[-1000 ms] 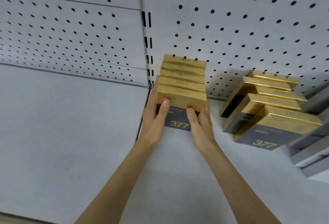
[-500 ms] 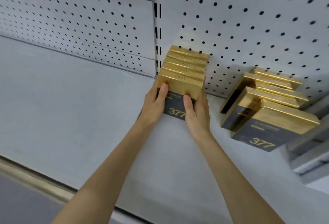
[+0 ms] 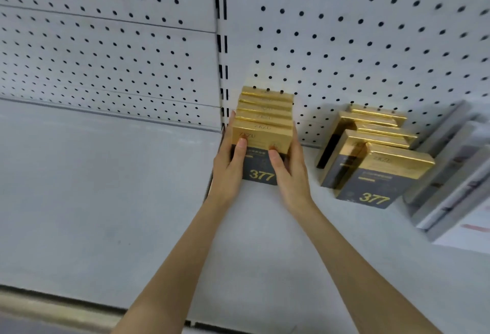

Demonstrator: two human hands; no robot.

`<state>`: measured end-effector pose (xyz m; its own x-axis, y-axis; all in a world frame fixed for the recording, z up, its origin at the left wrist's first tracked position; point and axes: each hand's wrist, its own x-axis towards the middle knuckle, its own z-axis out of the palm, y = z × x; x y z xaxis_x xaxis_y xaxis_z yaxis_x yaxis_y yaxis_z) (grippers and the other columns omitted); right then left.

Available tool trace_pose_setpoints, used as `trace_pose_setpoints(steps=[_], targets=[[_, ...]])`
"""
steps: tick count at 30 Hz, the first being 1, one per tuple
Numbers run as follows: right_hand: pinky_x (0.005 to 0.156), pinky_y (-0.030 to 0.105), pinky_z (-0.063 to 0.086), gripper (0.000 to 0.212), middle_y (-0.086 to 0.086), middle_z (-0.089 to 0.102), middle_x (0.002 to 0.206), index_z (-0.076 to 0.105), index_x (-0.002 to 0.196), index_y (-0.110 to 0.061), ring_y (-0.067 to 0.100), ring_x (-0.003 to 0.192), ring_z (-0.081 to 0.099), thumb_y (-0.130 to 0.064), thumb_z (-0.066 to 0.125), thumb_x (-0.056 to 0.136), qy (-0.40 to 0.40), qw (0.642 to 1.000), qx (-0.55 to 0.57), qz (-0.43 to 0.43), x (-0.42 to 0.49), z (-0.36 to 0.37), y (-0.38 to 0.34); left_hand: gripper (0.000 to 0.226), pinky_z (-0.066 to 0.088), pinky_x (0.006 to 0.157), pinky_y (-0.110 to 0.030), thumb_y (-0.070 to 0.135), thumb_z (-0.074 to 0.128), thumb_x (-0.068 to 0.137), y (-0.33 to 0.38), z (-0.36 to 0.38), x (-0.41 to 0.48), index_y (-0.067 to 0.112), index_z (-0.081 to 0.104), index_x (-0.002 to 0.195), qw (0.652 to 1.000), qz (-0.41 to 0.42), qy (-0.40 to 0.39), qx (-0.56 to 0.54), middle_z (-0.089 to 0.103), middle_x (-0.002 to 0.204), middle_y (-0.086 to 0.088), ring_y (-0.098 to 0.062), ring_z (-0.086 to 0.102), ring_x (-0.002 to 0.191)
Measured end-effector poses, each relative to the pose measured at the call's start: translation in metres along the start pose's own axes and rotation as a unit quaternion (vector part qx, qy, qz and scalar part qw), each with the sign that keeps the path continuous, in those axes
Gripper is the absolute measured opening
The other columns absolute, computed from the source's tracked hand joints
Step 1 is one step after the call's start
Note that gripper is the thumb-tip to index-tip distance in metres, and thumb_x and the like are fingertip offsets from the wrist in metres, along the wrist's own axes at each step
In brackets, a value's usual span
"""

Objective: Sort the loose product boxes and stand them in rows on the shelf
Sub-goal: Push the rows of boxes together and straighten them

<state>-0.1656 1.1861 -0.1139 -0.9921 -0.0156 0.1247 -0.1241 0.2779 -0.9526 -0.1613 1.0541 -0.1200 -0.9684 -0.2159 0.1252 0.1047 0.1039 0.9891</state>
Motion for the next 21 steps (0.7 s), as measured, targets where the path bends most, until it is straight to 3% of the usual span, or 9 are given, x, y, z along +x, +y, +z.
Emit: trace_pose_setpoints(steps=[6, 8, 10, 11, 12, 14, 17, 19, 21], targets=[[0.112, 0.053, 0.032, 0.073, -0.011, 0.032, 0.153, 0.020, 0.148, -0.046, 0.013, 0.142, 0.029, -0.073, 0.043, 0.085, -0.016, 0.999, -0.010, 0.032, -0.013, -0.003, -0.014, 0.065, 0.045, 0.102, -0.026, 0.053, 0.043, 0.090, 0.014, -0.017, -0.001, 0.023, 0.034, 0.147, 0.999, -0.012, -0.052, 0.005, 0.051, 0.141, 0.002, -0.006, 0.051, 0.124], [0.119, 0.045, 0.024, 0.061, -0.018, 0.026, 0.155, 0.017, 0.145, -0.052, 0.005, 0.144, 0.020, -0.060, 0.044, 0.090, -0.014, 0.999, -0.049, 0.013, -0.026, -0.016, -0.036, 0.060, 0.041, 0.104, -0.018, 0.049, 0.044, 0.091, 0.025, -0.021, -0.007, 0.030, 0.032, 0.147, 0.999, -0.010, -0.035, 0.006, 0.045, 0.145, 0.012, 0.003, 0.045, 0.127], [0.117, 0.027, 0.024, 0.054, -0.027, 0.029, 0.147, 0.025, 0.141, -0.049, -0.001, 0.140, 0.024, -0.043, 0.049, 0.093, 0.027, 0.993, -0.097, -0.057, -0.043, -0.040, -0.052, 0.054, 0.031, 0.104, -0.009, 0.046, 0.043, 0.093, 0.040, -0.022, -0.012, 0.029, 0.034, 0.144, 0.995, 0.050, 0.041, 0.077, 0.040, 0.140, 0.022, 0.011, 0.037, 0.128], [0.113, 0.019, 0.025, 0.052, -0.025, 0.033, 0.144, 0.032, 0.140, -0.045, 0.001, 0.138, 0.028, -0.037, 0.053, 0.093, 0.071, 0.981, -0.137, -0.114, -0.051, -0.057, -0.059, 0.050, 0.029, 0.103, -0.008, 0.042, 0.043, 0.096, 0.050, -0.020, -0.014, 0.024, 0.037, 0.142, 0.982, 0.107, 0.086, 0.127, 0.041, 0.136, 0.018, 0.008, 0.037, 0.127], [0.109, 0.012, 0.025, 0.051, -0.019, 0.037, 0.143, 0.038, 0.140, -0.039, 0.004, 0.135, 0.031, -0.032, 0.055, 0.093, 0.121, 0.961, -0.181, -0.168, -0.057, -0.074, -0.061, 0.046, 0.029, 0.103, -0.010, 0.037, 0.043, 0.097, 0.060, -0.017, -0.016, 0.018, 0.041, 0.139, 0.966, 0.166, 0.116, 0.163, 0.043, 0.132, 0.012, 0.000, 0.039, 0.125], [0.106, 0.006, 0.022, 0.053, -0.003, 0.040, 0.142, 0.044, 0.140, -0.027, 0.009, 0.131, 0.032, -0.027, 0.061, 0.090, 0.206, 0.927, -0.243, -0.198, -0.058, -0.108, -0.059, 0.041, 0.034, 0.101, -0.015, 0.030, 0.042, 0.097, 0.082, 0.000, -0.019, 0.010, 0.047, 0.132, 0.949, 0.246, 0.093, 0.173, 0.046, 0.127, 0.001, -0.013, 0.044, 0.121], [0.113, 0.021, 0.023, 0.072, 0.002, 0.033, 0.151, 0.033, 0.147, -0.025, 0.011, 0.139, 0.023, -0.027, 0.071, 0.086, 0.224, 0.943, -0.237, -0.060, -0.046, -0.149, -0.049, 0.043, 0.039, 0.093, -0.010, 0.036, 0.043, 0.096, 0.107, 0.042, -0.023, 0.014, 0.048, 0.132, 0.962, 0.238, -0.047, 0.125, 0.046, 0.131, -0.003, -0.016, 0.048, 0.120], [0.114, 0.037, 0.025, 0.086, -0.002, 0.026, 0.157, 0.021, 0.151, -0.027, 0.015, 0.145, 0.020, -0.031, 0.073, 0.082, 0.215, 0.955, -0.205, 0.025, -0.035, -0.165, -0.043, 0.050, 0.032, 0.102, -0.008, 0.046, 0.041, 0.096, 0.115, 0.072, -0.027, 0.021, 0.040, 0.140, 0.963, 0.201, -0.101, 0.149, 0.037, 0.140, 0.005, 0.001, 0.032, 0.131], [0.113, 0.041, 0.029, 0.092, -0.004, 0.025, 0.158, 0.015, 0.152, -0.031, 0.017, 0.145, 0.023, -0.032, 0.073, 0.080, 0.188, 0.970, -0.138, 0.068, -0.024, -0.176, -0.038, 0.063, 0.015, 0.100, 0.003, 0.055, 0.039, 0.093, 0.113, 0.099, -0.029, 0.026, 0.026, 0.147, 0.962, 0.159, -0.124, 0.187, 0.025, 0.144, 0.017, 0.024, 0.008, 0.127]])
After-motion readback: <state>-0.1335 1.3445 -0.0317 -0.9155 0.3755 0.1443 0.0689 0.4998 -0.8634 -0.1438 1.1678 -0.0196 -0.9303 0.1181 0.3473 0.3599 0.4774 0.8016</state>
